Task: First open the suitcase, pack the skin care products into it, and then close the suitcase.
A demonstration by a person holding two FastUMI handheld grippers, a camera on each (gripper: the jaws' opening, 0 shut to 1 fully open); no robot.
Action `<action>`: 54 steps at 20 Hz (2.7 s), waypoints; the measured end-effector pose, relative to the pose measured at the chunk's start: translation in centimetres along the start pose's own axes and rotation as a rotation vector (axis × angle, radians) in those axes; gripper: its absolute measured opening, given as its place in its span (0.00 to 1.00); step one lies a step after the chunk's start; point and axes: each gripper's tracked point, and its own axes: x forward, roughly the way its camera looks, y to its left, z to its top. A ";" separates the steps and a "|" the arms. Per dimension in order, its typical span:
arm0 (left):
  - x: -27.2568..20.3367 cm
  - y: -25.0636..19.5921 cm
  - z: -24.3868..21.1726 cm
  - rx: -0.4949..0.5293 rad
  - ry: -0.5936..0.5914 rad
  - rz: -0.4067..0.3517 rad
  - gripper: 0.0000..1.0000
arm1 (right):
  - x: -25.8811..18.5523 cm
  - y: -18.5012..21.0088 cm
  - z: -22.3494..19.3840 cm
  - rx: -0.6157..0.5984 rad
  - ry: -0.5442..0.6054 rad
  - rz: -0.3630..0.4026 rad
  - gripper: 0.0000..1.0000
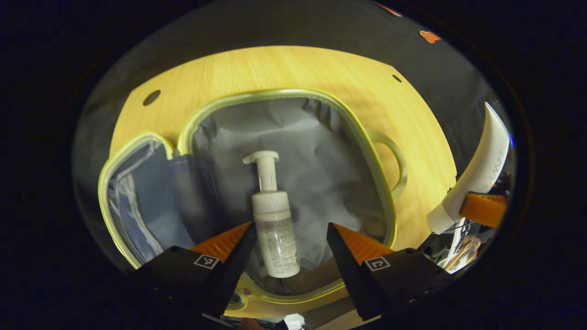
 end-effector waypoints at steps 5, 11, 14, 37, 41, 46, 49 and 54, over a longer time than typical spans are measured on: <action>-5.9 2.3 0.8 -0.084 -0.209 0.038 0.98 | 1.6 2.2 -0.7 -0.060 0.070 0.007 0.38; -14.9 8.0 1.1 -0.135 -0.493 0.183 0.99 | 5.8 4.8 -2.9 -0.105 0.196 -0.005 0.38; -19.1 10.5 0.1 -0.114 -0.578 0.273 0.98 | 8.4 4.5 -3.9 -0.111 0.251 -0.052 0.38; -26.6 24.4 -7.7 -0.302 -0.747 0.437 0.98 | 7.7 5.8 2.8 -0.090 -0.020 0.010 0.95; -28.1 27.6 -9.6 -0.317 -0.792 0.485 0.98 | 1.6 6.1 7.7 -0.125 -0.306 0.070 0.95; -24.0 30.9 -13.2 -0.436 -0.745 0.295 0.98 | -6.5 2.5 11.1 -0.131 -0.523 0.007 0.95; -19.7 33.1 -14.6 -0.623 -0.725 0.175 0.98 | -10.6 -0.1 11.6 -0.116 -0.597 -0.047 0.95; -15.7 34.9 -16.9 -0.890 -0.703 -0.053 0.98 | -13.5 -3.2 11.2 -0.042 -0.623 -0.108 0.95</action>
